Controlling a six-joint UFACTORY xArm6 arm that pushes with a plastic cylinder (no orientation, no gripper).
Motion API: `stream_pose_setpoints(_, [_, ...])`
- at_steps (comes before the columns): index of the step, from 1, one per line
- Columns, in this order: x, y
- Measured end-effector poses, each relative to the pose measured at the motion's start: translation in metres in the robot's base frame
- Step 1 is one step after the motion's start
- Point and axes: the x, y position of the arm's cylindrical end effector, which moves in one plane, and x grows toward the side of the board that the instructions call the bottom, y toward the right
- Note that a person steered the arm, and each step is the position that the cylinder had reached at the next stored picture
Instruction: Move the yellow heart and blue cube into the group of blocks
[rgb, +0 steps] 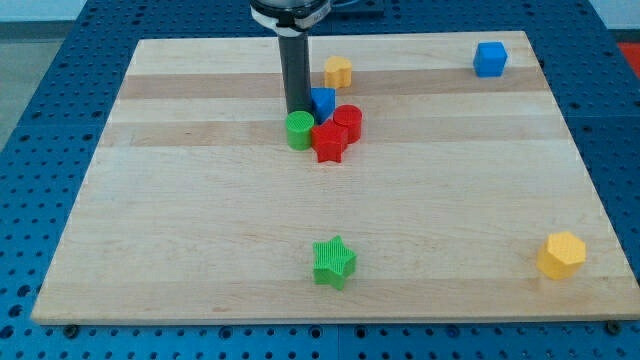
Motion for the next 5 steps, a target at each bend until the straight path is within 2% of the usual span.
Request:
stream_pose_setpoints(1, [-0.027, -0.018])
stream_pose_setpoints(2, [-0.088, -0.022])
stream_pose_setpoints(3, [-0.138, 0.025])
stream_pose_setpoints(4, [-0.139, 0.067])
stream_pose_setpoints(5, [-0.113, 0.067])
